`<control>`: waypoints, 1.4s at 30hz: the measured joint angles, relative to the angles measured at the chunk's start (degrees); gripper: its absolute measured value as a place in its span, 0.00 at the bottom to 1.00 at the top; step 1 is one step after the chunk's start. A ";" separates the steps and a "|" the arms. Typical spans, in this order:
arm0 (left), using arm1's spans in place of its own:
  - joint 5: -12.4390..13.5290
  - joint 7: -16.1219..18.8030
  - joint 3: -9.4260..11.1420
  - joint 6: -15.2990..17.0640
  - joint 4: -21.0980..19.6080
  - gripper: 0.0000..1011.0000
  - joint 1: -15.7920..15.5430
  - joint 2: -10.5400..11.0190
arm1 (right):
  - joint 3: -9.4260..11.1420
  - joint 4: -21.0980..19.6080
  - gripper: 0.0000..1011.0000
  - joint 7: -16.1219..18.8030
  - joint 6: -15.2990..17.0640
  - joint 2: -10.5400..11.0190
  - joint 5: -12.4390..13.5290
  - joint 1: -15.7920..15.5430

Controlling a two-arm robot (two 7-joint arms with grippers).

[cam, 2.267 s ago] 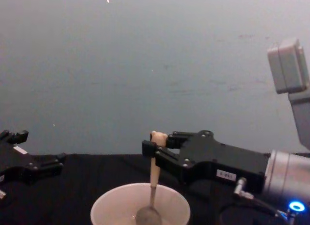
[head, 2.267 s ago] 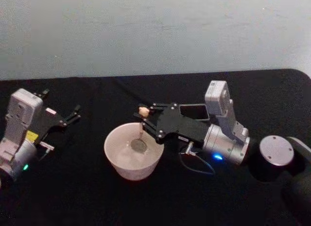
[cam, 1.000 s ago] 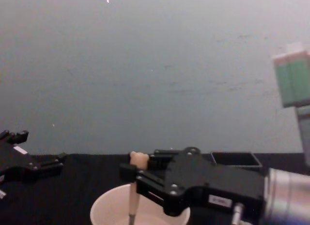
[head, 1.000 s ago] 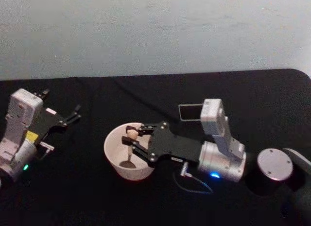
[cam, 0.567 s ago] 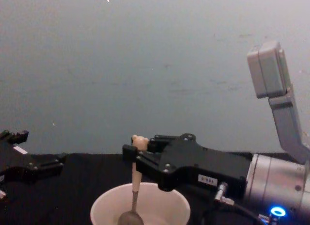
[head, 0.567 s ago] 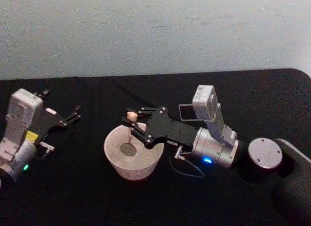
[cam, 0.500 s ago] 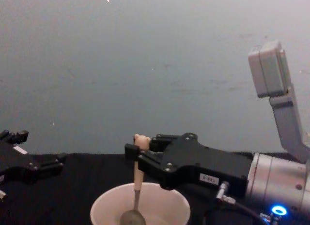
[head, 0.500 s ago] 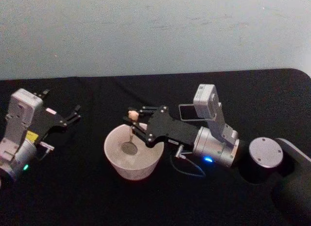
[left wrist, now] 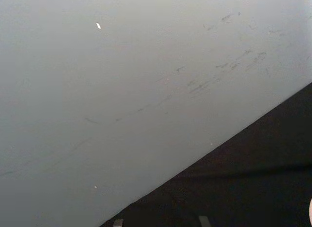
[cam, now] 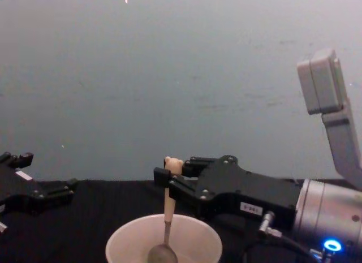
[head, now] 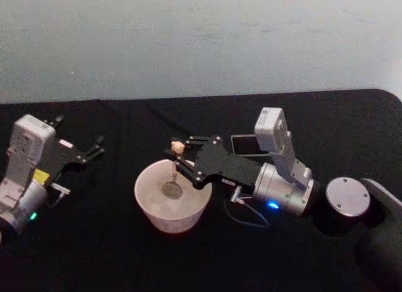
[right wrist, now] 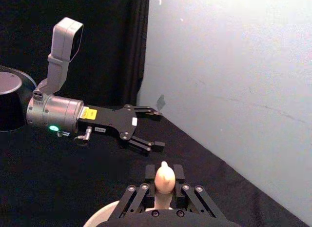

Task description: Pick up the stirring spoon with one hand, stir inside the cup, then place it back in its original position.

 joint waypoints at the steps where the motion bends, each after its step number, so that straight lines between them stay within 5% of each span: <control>1: 0.00 0.00 0.00 0.00 0.00 0.99 0.00 0.00 | 0.02 -0.02 0.21 0.00 0.02 0.01 -0.02 -0.01; 19: 0.00 0.00 0.00 0.00 0.00 0.99 0.00 0.00 | 0.57 -0.75 0.21 -0.67 0.50 -0.02 -0.21 -0.47; 29: 0.00 0.00 0.00 0.00 0.00 0.99 0.00 0.00 | 2.37 -6.44 0.21 -2.39 2.85 1.42 0.92 -1.55; 42: 0.00 0.00 0.00 0.00 0.00 0.99 0.01 0.00 | 6.34 -17.49 0.21 -4.03 6.35 5.91 4.98 -3.28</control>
